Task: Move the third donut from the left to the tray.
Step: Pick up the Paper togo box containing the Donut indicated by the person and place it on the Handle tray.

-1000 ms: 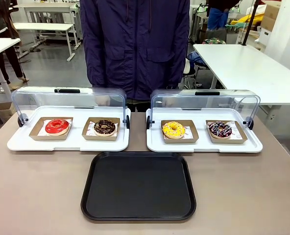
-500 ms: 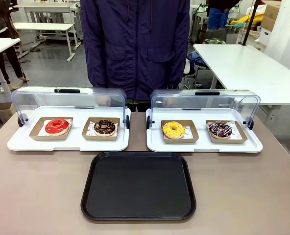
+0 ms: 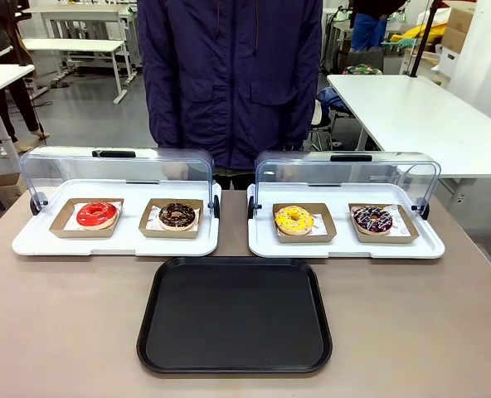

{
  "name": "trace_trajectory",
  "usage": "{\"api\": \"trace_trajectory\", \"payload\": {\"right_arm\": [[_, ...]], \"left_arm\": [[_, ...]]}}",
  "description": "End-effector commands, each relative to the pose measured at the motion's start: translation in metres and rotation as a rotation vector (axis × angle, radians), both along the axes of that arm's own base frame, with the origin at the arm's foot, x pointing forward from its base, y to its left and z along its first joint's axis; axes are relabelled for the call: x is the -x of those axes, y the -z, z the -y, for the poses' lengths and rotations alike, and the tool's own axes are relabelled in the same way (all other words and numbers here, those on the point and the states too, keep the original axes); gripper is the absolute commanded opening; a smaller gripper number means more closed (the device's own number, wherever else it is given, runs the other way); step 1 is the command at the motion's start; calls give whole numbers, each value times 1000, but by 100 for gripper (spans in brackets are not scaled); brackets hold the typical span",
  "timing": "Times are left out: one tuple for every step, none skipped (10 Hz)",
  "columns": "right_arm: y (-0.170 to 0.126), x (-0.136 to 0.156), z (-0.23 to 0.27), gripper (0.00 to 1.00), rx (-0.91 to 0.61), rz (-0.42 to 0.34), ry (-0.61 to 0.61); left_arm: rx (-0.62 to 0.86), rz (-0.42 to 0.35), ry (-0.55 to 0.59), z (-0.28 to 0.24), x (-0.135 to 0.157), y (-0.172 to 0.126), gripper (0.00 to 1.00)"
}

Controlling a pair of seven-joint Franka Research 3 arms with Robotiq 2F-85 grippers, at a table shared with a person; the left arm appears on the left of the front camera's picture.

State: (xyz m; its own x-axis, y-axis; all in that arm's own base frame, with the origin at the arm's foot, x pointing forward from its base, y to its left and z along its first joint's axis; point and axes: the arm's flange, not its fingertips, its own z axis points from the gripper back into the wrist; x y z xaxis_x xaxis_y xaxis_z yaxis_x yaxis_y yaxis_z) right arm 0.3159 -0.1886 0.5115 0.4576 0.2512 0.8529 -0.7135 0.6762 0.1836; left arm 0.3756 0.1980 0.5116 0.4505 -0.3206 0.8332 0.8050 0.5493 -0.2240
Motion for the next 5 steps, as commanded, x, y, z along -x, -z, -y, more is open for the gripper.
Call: {"api": "trace_trajectory", "payload": {"right_arm": [[-2,-3,1,100,-8,34,-10],[-2,-3,1,100,-8,34,-10],[-2,-3,1,100,-8,34,-10],[-2,-3,1,100,-8,34,-10],[-2,-3,1,100,-8,34,-10]], "left_arm": [[7,11,11,1,1,-2,100],[7,11,11,1,1,-2,100],[7,11,11,1,1,-2,100],[7,11,11,1,1,-2,100],[7,11,11,1,1,-2,100]]}}
